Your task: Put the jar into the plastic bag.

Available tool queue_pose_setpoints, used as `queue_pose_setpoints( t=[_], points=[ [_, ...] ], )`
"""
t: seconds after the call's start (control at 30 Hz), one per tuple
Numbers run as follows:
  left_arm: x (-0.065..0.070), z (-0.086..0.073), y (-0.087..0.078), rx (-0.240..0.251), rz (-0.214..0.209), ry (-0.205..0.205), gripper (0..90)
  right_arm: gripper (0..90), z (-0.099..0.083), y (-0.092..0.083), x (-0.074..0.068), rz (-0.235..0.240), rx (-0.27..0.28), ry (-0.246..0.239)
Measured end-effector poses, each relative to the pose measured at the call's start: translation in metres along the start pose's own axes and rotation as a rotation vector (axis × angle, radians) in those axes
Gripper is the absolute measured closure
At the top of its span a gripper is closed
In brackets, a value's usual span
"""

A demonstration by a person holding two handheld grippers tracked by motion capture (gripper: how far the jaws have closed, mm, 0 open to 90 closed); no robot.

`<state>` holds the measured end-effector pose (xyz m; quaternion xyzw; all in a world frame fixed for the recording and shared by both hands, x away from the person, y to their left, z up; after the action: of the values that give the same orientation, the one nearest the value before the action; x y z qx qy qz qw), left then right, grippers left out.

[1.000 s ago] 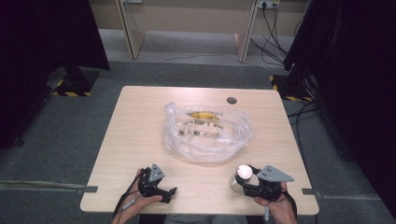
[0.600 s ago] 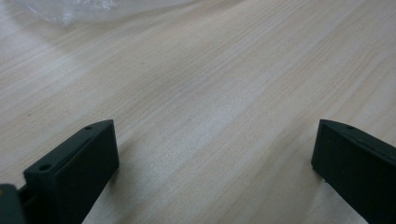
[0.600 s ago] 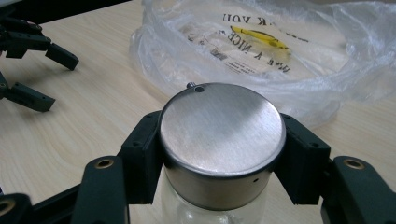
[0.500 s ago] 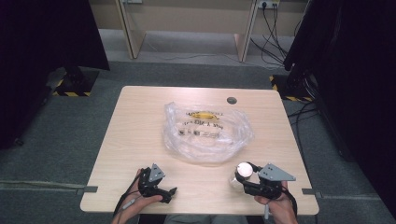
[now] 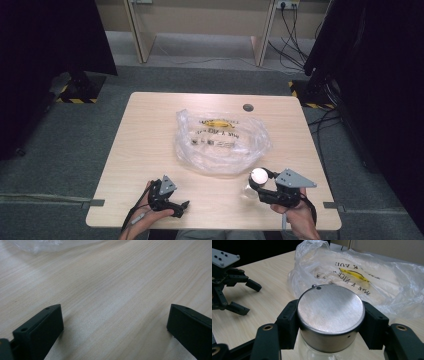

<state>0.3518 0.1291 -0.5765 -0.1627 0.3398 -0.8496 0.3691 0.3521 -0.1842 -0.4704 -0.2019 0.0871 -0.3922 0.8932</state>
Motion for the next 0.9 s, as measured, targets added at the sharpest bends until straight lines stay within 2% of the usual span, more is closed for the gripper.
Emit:
queue_pose_setpoints(
  t=[0.23,0.63,0.9],
  points=[
    [0.0,0.0,0.0,0.0,0.0,0.0,0.0,40.1,0.01,0.004,-0.003,0.014,0.008,-0.014],
    [0.0,0.0,0.0,0.0,0.0,0.0,0.0,40.1,0.028,0.014,-0.016,0.074,0.017,-0.037],
    [0.0,0.0,0.0,0.0,0.0,0.0,0.0,40.1,0.046,0.025,-0.022,0.093,0.03,-0.051]
  ],
)
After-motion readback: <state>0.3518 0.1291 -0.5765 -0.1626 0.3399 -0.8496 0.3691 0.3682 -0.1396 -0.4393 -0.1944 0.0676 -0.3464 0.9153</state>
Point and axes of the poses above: each handheld gripper's, and its own axes: y roughly forward along the jaws, z roughly out of its top, x roughly to its right, the point moved 6 cm from there along y, roughly forward along the jaws, and after that the axes turned 1 degree about -z, right-handed, at the moved point
